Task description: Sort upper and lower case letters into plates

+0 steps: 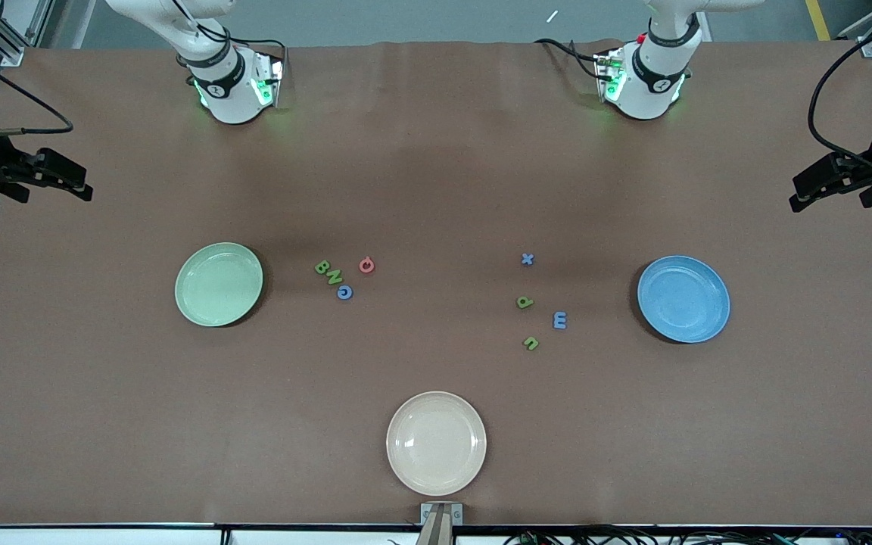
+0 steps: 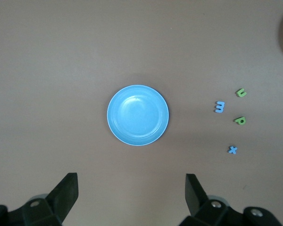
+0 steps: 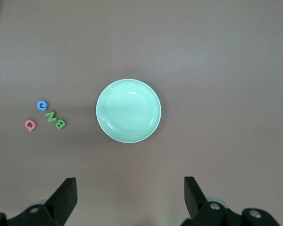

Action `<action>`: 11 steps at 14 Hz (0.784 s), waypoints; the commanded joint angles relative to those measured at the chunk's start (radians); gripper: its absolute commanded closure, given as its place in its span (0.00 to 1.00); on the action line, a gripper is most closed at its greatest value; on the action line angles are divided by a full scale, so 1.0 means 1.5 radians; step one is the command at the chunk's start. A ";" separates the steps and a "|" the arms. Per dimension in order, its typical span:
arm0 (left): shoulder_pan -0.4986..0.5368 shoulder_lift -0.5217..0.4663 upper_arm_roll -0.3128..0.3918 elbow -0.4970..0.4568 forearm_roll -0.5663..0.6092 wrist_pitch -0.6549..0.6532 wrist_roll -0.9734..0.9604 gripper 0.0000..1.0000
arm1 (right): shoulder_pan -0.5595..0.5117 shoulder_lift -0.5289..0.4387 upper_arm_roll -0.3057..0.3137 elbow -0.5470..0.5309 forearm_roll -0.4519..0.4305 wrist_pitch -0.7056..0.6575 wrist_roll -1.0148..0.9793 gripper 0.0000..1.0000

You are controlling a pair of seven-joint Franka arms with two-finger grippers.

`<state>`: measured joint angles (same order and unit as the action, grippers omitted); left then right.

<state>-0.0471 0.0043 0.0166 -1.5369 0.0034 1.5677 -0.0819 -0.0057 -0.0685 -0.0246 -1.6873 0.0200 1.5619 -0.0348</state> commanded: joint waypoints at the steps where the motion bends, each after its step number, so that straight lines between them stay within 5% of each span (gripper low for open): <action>1: 0.001 -0.007 -0.001 0.005 -0.002 -0.010 -0.005 0.00 | -0.008 -0.020 0.000 -0.022 0.005 0.009 -0.003 0.00; 11: -0.008 0.028 -0.004 0.002 -0.003 -0.008 -0.008 0.00 | -0.018 -0.009 0.000 0.008 0.005 0.000 -0.001 0.00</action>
<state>-0.0505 0.0121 0.0159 -1.5424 0.0027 1.5668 -0.0819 -0.0143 -0.0684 -0.0280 -1.6846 0.0200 1.5618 -0.0345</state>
